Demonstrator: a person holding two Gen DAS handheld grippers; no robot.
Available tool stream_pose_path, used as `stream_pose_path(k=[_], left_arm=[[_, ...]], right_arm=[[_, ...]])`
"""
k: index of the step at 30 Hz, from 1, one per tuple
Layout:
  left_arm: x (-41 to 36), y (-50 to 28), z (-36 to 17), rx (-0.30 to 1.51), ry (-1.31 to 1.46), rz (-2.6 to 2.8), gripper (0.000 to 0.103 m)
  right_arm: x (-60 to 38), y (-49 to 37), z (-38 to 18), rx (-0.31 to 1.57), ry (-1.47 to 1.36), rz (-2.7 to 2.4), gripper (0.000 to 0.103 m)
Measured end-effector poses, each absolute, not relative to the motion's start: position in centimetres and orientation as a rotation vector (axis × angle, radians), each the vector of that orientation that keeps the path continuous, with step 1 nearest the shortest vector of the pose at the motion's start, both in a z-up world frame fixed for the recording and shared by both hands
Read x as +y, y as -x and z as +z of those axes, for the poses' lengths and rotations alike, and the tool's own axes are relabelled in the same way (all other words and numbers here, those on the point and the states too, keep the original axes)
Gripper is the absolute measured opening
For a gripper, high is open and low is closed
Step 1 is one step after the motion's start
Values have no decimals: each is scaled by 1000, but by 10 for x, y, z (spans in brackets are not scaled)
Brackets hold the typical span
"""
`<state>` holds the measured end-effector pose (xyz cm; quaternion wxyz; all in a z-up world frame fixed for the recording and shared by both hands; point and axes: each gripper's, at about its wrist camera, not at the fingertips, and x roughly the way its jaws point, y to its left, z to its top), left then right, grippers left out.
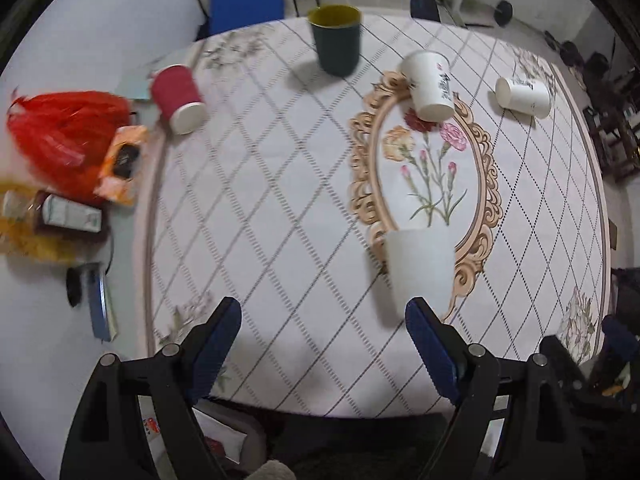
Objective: Flip cup upside down
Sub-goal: 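Open the left gripper and pull it back from the cup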
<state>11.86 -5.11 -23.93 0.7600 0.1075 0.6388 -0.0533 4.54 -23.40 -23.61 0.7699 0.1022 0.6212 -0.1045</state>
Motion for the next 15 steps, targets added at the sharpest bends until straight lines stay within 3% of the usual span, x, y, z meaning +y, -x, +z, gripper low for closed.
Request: stream_pose_path(k=[15], left_arm=[[18,-112,-213,1325,-162,-159,86]], right_arm=[[-158,-44,-180,1328,-233,-171,102]])
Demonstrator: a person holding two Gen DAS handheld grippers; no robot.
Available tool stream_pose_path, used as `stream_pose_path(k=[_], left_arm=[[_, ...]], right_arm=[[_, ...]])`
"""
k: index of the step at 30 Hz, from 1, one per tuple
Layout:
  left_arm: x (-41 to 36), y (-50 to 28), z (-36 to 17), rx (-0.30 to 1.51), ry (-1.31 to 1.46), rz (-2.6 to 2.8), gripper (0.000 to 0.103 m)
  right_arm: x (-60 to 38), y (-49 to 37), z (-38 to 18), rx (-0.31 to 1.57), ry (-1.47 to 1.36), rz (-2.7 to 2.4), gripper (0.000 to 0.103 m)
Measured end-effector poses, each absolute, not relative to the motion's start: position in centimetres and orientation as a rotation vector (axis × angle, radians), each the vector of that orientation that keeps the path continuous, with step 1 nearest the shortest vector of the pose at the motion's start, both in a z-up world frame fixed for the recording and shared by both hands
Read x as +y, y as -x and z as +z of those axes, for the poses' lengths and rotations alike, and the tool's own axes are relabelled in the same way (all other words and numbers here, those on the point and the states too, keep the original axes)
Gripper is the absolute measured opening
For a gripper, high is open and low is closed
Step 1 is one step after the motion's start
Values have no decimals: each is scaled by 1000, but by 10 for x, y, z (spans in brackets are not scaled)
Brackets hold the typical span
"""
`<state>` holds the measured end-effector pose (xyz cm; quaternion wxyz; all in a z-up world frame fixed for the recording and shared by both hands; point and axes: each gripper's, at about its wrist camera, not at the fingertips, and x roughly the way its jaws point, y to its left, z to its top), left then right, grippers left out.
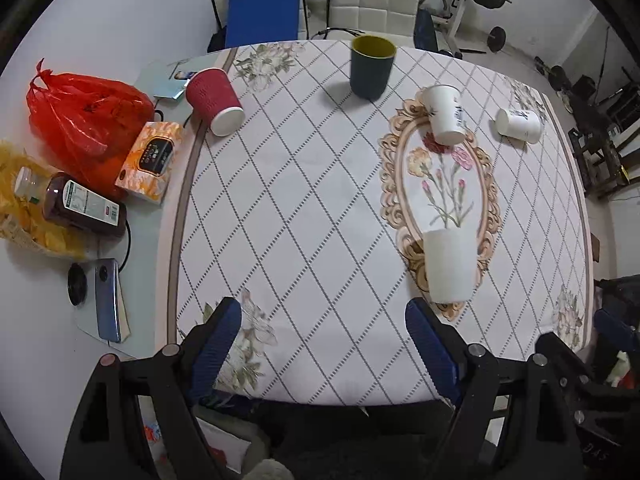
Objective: Flip cup upside down
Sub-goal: 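Open the left gripper and pull it back from the cup, then close the right gripper around the standing white cup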
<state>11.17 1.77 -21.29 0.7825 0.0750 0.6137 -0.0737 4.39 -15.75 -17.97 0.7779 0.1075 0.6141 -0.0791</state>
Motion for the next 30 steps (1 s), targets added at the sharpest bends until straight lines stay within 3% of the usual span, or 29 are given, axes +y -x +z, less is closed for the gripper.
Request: stream_pose_path(k=[1,2,5,10,15,19,23,30], left_arm=[[21,-115,-219,1327,-167,-145,100],[23,-117,-224,1331,-171,-136,103],[32,-124,-245,1327,-177,-104,103],[39,-135,-292,1394,-181,-54,103],[41,-138,-328,1468,-139,-6,103],[45,-136,-351,1516,-98,37,103],[54,-134,-368,1556,-49,78,103],[70,-132,-386,1588,16,123,103]], right_arm=[[-155,-46,-181,1338,-205,-163,102],[-150,-51,-181,1346,-132,-142,102],[-136,-66,-185,1351,144,-50,102],[-95,-75,-215,1272,909,207,102],[-67,-42,-272,1011,1633,618,102],[-76,-3,-317,672,2109,958,102],[-98,10,-349,352,2401,1197,102],[-119,-7,-385,133,2579,1382,102]])
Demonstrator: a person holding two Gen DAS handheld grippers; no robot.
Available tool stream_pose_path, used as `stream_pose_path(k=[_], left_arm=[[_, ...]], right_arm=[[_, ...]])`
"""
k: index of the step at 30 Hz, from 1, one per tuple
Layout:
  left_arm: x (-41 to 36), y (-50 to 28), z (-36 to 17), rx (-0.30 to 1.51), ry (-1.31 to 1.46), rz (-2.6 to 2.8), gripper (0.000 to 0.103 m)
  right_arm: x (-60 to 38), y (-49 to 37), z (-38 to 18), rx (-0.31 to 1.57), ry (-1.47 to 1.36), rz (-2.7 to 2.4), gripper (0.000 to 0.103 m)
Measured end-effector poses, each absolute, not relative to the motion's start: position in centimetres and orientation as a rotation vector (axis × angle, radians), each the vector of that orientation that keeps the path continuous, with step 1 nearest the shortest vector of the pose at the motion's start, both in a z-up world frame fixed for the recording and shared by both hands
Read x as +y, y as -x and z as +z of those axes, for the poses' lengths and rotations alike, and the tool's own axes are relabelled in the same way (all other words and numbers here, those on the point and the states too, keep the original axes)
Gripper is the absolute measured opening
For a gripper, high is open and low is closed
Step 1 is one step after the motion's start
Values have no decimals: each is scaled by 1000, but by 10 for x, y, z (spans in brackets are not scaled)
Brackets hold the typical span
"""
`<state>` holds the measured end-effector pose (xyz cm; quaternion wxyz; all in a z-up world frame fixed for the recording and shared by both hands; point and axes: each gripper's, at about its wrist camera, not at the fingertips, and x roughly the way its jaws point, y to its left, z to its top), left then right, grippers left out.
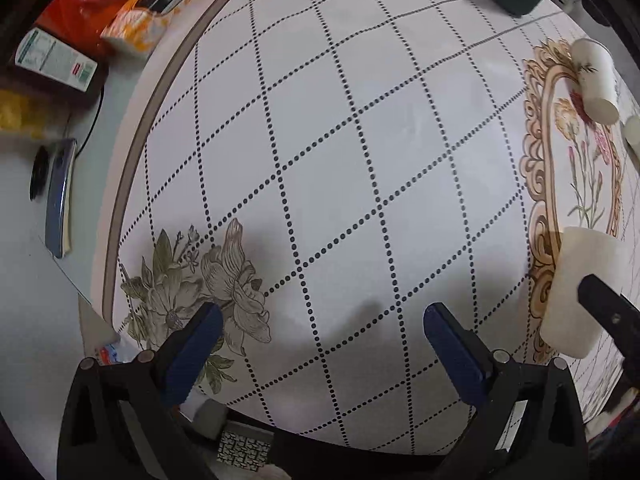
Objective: Flip cup upside down
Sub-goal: 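Close the right gripper around the standing white cup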
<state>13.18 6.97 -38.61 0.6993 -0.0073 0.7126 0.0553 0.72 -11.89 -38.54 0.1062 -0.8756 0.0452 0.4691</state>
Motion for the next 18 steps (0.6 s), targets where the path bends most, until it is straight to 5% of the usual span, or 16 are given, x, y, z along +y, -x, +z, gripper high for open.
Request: stream_pose_path(k=[18], left_arm=[[62,-134,-400,1605,-1,110,103]], right_arm=[[-125,-17,-423,121,2604,1504,86]])
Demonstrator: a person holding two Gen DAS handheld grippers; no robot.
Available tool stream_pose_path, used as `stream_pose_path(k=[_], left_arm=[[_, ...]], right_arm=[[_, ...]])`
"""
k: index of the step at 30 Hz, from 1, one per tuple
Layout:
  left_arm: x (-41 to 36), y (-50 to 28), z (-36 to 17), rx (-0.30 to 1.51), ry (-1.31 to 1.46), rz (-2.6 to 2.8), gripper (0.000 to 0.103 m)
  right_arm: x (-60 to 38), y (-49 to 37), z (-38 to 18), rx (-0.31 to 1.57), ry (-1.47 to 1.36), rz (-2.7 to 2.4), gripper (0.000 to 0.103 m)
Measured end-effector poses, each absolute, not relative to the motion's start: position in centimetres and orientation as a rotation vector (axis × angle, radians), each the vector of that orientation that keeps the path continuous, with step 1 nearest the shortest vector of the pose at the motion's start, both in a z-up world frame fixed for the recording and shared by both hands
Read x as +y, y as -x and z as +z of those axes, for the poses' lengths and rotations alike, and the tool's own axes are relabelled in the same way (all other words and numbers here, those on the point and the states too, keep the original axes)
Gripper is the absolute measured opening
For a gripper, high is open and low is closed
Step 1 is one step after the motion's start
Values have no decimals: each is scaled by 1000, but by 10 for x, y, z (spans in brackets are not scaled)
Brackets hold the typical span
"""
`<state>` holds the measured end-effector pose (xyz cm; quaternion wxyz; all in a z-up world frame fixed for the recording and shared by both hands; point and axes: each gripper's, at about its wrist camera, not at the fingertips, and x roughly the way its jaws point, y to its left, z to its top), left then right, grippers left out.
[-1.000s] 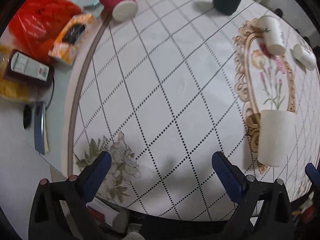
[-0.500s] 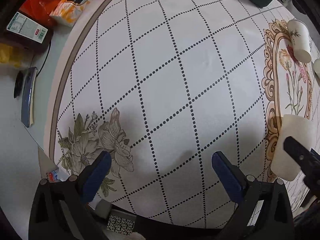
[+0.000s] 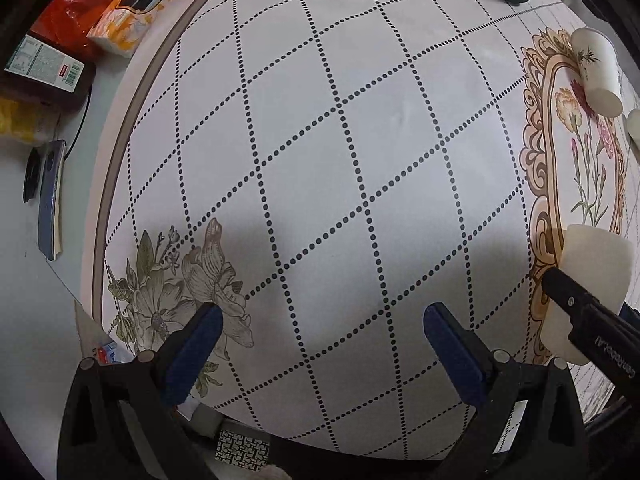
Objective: Flip cup upside down
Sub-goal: 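Close the right gripper around the standing white cup, then lift the cup with the right gripper and roll it over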
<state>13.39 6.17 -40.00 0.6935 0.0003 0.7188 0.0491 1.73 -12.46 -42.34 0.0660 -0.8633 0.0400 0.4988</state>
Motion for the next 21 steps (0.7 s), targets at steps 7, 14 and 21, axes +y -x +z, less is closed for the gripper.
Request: stream_pose_path(k=[7,14,21], left_arm=[[51,-135,-399,1605,-10,103,103],[41,-133,-395,1599,-16,96,103],[33,-138,-392,1598,-22,88,103]], right_arm=[[-117,-20,-429,176,2595,1471,74],[-99,-27,-428,242,2559,1450,74],[-65,-32,-429,362,2495,1395,73]])
